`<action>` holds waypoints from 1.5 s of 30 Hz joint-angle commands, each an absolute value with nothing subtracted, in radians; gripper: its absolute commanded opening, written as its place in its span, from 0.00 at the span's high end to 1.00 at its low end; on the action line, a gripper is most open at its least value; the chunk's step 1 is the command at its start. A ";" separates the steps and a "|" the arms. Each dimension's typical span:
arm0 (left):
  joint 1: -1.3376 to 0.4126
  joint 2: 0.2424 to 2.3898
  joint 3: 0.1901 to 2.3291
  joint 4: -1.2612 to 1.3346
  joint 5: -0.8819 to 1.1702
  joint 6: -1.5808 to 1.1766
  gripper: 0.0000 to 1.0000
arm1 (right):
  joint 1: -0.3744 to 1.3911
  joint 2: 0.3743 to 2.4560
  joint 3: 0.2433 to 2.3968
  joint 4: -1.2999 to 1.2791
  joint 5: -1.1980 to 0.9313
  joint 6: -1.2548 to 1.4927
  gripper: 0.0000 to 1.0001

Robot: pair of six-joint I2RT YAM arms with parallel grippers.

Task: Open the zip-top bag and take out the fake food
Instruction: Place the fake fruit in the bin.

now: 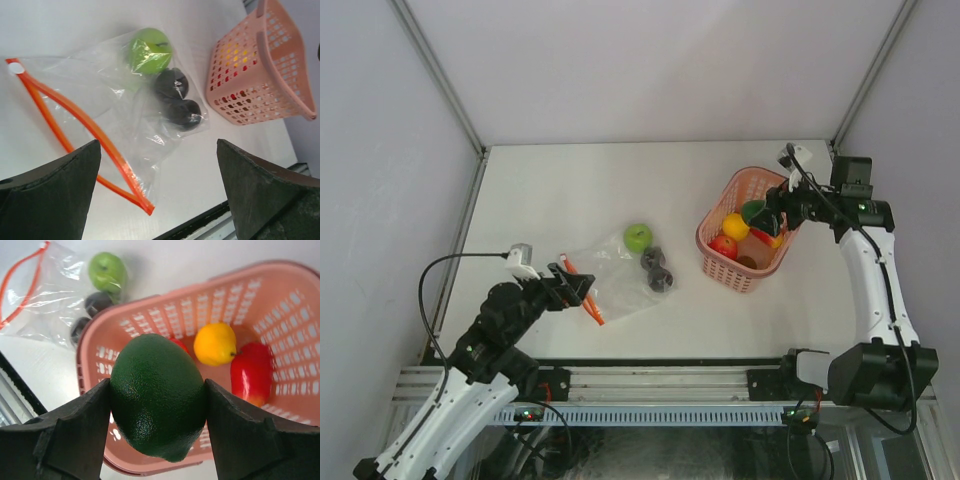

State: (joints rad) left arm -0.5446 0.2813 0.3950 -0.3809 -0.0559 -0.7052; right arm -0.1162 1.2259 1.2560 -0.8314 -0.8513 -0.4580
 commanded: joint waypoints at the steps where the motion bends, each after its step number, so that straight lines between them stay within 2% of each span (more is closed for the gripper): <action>1: -0.539 0.288 0.483 -0.478 -0.143 -0.632 0.00 | -0.103 1.224 1.245 -0.803 -0.646 -0.359 0.96; 10: -0.539 0.272 0.478 -0.528 -0.218 -0.632 0.00 | 0.017 1.292 1.239 -0.819 -0.345 -0.378 0.93; 17: -0.539 0.252 0.481 -0.550 -0.268 -0.652 0.00 | 0.056 1.400 1.236 -0.852 -0.279 -0.398 0.88; 21: -0.539 0.239 0.481 -0.550 -0.276 -0.651 0.00 | 0.085 1.441 1.236 -0.845 -0.243 -0.403 0.82; 25: -0.539 0.230 0.479 -0.548 -0.281 -0.653 0.00 | 0.086 1.468 1.236 -0.840 -0.219 -0.403 0.66; 28: -0.539 0.227 0.475 -0.544 -0.280 -0.653 0.00 | 0.085 1.481 1.236 -0.838 -0.215 -0.404 0.59; 35: -0.539 0.209 0.463 -0.532 -0.276 -0.667 0.00 | 0.087 1.506 1.236 -0.828 -0.205 -0.410 0.46; 45: -0.539 0.171 0.456 -0.536 -0.281 -0.666 0.00 | 0.113 1.582 1.256 -0.834 -0.181 -0.421 0.44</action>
